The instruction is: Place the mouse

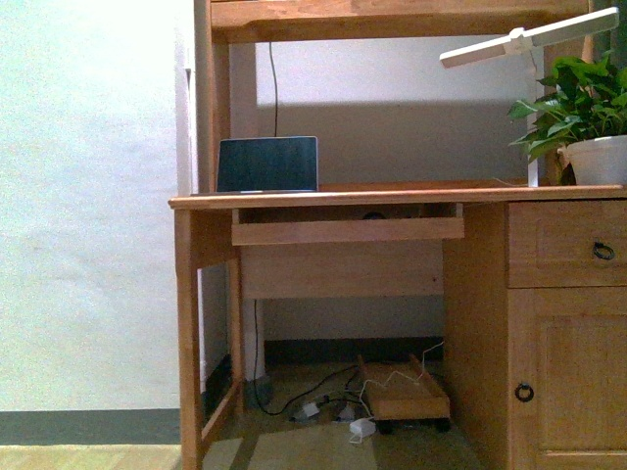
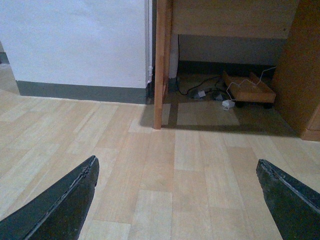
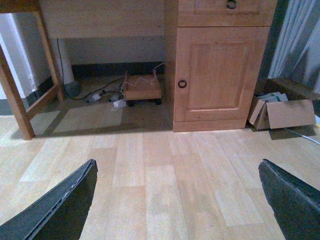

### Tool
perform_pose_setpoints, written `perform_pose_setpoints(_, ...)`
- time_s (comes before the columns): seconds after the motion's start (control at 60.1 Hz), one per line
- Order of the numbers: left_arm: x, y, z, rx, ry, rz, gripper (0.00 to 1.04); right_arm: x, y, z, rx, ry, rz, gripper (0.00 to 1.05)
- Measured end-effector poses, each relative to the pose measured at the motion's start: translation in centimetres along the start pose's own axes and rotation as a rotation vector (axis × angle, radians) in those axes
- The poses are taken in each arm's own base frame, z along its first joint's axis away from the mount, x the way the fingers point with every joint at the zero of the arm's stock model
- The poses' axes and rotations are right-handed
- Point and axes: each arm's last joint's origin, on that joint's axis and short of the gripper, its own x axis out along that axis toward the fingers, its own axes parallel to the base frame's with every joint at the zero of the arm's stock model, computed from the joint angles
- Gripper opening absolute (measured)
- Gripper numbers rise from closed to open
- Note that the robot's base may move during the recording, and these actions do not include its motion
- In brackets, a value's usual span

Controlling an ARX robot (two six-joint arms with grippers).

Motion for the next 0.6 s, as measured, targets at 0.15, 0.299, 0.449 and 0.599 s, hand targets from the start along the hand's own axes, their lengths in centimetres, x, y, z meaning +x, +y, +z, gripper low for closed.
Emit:
perform_pose_setpoints(0.15, 0.0, 0.0, 0.0, 0.0, 0.0, 0.0, 0.97, 0.0, 0.0, 0.0, 0.0, 0.0, 0.0, 0.97)
perform_pose_setpoints(0.299, 0.0, 0.0, 0.0, 0.0, 0.0, 0.0, 0.97, 0.0, 0.0, 0.0, 0.0, 0.0, 0.0, 0.97)
perform_pose_setpoints(0.449, 0.0, 0.0, 0.0, 0.0, 0.0, 0.0, 0.97, 0.0, 0.0, 0.0, 0.0, 0.0, 0.0, 0.97)
perform_pose_setpoints(0.599, 0.0, 0.0, 0.0, 0.0, 0.0, 0.0, 0.97, 0.0, 0.0, 0.0, 0.0, 0.0, 0.0, 0.97)
